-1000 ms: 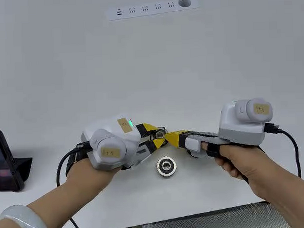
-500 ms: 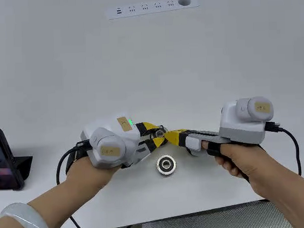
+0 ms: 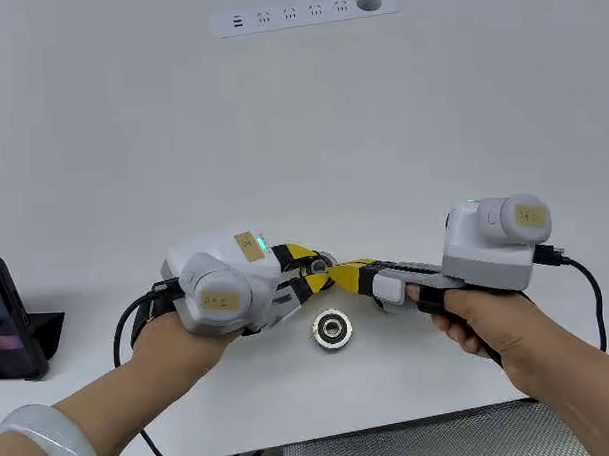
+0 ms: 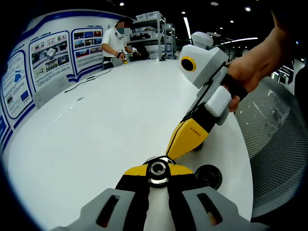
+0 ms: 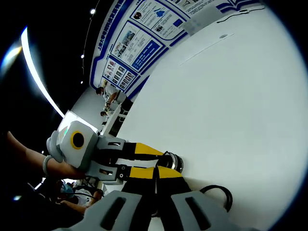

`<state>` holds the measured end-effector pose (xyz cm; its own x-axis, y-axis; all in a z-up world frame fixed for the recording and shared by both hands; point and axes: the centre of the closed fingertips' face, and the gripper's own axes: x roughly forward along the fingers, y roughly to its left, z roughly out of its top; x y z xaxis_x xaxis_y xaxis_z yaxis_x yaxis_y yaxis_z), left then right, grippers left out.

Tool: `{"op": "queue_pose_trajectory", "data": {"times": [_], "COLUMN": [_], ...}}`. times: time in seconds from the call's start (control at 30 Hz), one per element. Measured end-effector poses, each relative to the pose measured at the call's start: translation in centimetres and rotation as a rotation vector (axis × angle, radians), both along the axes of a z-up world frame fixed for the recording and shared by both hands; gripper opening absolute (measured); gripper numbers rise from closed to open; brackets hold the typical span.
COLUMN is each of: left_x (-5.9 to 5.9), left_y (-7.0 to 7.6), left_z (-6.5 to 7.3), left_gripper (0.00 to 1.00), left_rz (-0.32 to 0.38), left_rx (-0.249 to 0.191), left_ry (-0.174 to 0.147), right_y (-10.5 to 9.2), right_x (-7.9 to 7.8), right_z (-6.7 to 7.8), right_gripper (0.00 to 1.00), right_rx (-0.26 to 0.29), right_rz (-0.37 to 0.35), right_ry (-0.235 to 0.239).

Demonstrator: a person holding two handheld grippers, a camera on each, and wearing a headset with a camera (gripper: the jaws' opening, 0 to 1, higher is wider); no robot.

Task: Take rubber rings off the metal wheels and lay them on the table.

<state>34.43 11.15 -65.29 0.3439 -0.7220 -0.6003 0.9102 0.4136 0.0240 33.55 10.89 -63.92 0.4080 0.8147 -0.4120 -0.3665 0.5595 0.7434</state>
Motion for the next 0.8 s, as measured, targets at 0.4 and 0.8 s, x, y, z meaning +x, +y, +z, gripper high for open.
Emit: {"op": "queue_pose_trajectory", "data": {"times": [0.4,0.8], "left_x": [-0.2,0.0], "left_y": [0.1,1.8], "left_z": [0.5,0.9], "left_gripper": [0.19,0.31], "left_rz": [-0.022,0.013], "left_rx": [-0.019,-0.026], "left_ry": [-0.016,-0.036], "right_y": [-0.4,-0.3], "right_x": [0.5,0.5], "right_z": [-0.9,-0.6], "right_gripper": [0.02,0.02], "right_rx": [-0.025,-0.019], "right_rz": [-0.027,-0.028], "right_ry": [0.008,0.011]}}
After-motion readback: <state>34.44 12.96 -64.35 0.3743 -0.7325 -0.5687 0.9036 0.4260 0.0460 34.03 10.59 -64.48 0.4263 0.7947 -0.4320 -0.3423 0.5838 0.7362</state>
